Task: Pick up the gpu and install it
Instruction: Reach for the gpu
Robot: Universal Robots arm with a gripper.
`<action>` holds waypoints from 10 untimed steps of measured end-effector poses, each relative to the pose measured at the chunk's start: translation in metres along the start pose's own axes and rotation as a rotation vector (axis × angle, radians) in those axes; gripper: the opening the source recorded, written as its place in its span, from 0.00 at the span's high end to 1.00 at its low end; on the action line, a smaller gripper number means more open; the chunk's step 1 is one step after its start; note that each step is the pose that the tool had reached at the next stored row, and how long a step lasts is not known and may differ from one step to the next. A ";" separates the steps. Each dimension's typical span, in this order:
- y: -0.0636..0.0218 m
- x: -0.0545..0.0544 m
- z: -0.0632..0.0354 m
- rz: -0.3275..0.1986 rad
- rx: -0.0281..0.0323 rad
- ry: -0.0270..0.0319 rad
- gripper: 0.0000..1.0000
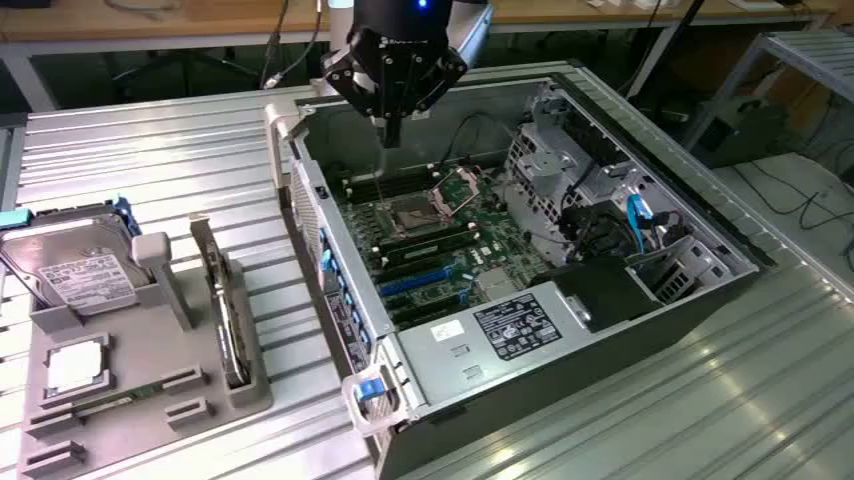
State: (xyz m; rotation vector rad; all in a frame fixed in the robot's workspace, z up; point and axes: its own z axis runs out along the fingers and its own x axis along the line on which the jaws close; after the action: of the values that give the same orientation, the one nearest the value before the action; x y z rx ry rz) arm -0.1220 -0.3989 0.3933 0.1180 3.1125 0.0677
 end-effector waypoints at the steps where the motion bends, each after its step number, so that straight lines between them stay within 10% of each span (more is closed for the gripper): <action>1: -0.0006 0.008 -0.0002 0.000 0.0001 0.0000 0.89; 10: -0.0013 0.017 -0.0005 0.000 0.0000 0.0000 0.89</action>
State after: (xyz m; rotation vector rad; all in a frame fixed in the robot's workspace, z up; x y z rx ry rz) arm -0.1395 -0.3990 0.3933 0.1180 3.1125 0.0677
